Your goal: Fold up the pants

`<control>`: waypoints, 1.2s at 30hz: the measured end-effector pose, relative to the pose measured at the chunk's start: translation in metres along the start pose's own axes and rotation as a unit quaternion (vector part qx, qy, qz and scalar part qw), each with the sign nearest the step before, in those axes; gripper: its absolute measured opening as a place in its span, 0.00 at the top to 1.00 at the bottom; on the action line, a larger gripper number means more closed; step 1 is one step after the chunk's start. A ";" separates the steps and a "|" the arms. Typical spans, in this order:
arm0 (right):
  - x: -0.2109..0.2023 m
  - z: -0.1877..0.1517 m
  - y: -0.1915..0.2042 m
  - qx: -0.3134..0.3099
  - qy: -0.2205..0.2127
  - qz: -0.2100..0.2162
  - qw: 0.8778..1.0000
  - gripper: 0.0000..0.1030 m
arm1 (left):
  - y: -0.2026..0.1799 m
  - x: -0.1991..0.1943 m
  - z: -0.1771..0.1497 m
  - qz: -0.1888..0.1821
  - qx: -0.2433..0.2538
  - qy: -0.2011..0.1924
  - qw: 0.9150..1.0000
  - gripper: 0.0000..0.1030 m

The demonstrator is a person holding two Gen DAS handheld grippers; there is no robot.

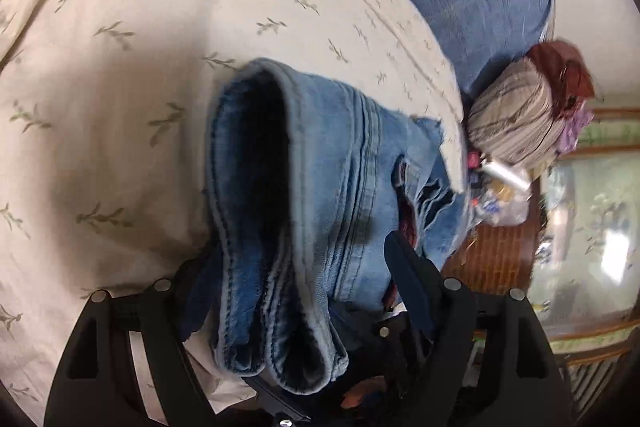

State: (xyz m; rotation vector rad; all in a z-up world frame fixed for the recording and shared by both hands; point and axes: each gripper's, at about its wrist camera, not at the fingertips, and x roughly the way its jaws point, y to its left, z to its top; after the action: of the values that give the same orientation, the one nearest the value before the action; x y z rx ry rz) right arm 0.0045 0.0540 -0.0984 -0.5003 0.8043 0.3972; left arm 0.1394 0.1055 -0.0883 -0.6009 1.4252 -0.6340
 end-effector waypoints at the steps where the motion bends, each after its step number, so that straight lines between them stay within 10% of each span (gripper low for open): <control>1: 0.002 0.000 -0.001 0.008 0.000 0.004 1.000 0.35 | -0.002 0.003 0.000 0.007 0.008 0.004 1.000 0.24; 5: 0.007 0.002 -0.010 0.033 -0.015 0.021 0.999 0.43 | -0.001 0.006 0.000 0.013 0.019 0.006 1.000 0.28; 7: 0.000 0.000 -0.015 0.041 -0.023 0.040 0.998 0.57 | -0.001 0.000 -0.005 0.010 0.019 -0.005 1.000 0.63; 9: -0.014 -0.002 -0.027 0.077 -0.033 0.073 0.994 0.68 | -0.007 -0.009 -0.012 0.006 0.029 -0.014 0.999 0.74; 17: -0.075 -0.033 -0.097 0.227 -0.091 0.158 0.957 0.72 | -0.079 -0.017 -0.042 -0.008 0.089 -0.035 0.995 0.75; 22: -0.101 -0.091 -0.153 0.344 -0.126 0.179 0.913 0.72 | -0.149 0.015 -0.057 0.003 0.165 -0.014 0.986 0.62; 36: -0.075 -0.264 -0.254 0.628 -0.156 0.204 0.734 0.57 | -0.261 0.172 -0.055 0.099 0.257 0.106 0.955 0.45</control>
State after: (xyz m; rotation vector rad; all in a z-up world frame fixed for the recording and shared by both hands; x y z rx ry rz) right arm -0.0650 -0.3121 -0.1279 1.0251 0.6723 0.2416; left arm 0.0811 -0.2005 -0.0252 0.0234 1.4186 -0.8868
